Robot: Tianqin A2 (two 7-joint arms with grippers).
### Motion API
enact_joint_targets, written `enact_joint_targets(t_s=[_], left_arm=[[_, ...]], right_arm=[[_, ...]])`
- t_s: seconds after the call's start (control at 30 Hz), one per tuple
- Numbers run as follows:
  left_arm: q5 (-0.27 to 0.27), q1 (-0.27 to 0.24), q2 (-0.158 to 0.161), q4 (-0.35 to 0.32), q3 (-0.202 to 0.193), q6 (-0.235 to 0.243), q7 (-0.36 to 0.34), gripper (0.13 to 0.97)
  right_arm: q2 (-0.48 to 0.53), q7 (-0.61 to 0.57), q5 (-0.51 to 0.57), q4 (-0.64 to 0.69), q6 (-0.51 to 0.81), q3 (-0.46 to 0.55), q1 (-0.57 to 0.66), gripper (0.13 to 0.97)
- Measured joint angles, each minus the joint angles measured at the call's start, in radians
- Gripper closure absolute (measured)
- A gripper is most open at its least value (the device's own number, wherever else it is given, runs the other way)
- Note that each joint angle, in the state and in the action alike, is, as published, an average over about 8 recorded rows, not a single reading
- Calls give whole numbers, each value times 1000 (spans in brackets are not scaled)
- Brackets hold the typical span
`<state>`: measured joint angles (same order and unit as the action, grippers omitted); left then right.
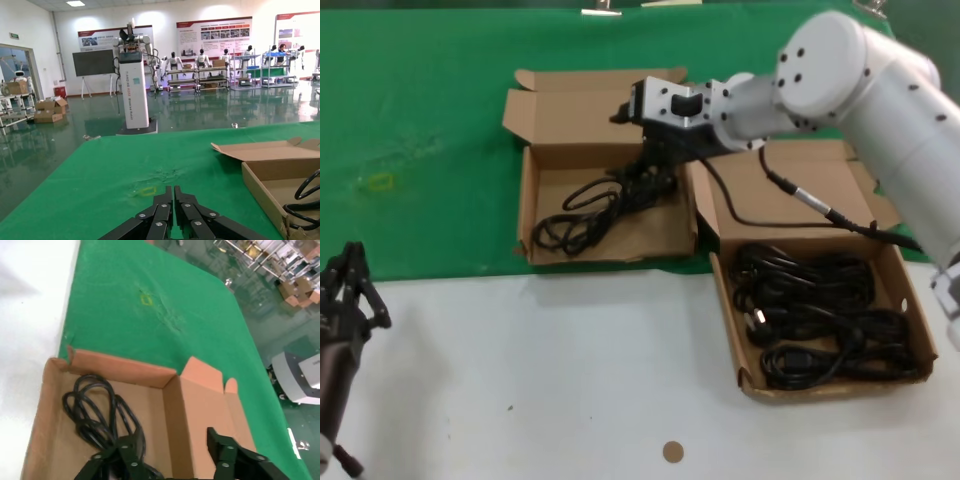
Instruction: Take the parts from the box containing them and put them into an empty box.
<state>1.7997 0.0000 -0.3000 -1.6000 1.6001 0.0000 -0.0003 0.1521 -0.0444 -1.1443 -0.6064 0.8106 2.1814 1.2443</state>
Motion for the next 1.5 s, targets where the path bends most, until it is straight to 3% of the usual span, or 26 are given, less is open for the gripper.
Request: enact_joint_targets(t_s=[0.2, 0.33, 0.43, 0.6, 0.73, 0.9, 1.0, 1.13, 1.4, 1.5], left_arm=[[0, 0, 0, 0, 0, 0, 0, 932], [0, 0, 0, 0, 0, 0, 0, 899], [0, 0, 0, 0, 0, 0, 0, 883], [0, 0, 0, 0, 0, 0, 0, 797], [0, 0, 0, 0, 0, 0, 0, 746], [0, 0, 0, 0, 0, 0, 0, 616], [0, 0, 0, 0, 0, 0, 0, 537], [0, 0, 0, 0, 0, 0, 0, 537], [0, 0, 0, 0, 0, 0, 0, 331], [0, 0, 0, 0, 0, 0, 0, 298]], right_arm=[[7, 2, -33, -50, -41, -29, -63, 560], [15, 5, -64, -98, -79, -57, -122, 560], [20, 6, -90, -136, -111, -80, -171, 480], [30, 9, -134, -203, -165, -119, -255, 347], [38, 12, -169, -257, -209, -150, -322, 294], [48, 15, -214, -323, -264, -189, -405, 206], [54, 16, -240, -363, -296, -213, -455, 206], [62, 19, -275, -417, -340, -244, -523, 180], [78, 24, -346, -524, -428, -307, -657, 135], [84, 25, -373, -564, -460, -330, -707, 132]])
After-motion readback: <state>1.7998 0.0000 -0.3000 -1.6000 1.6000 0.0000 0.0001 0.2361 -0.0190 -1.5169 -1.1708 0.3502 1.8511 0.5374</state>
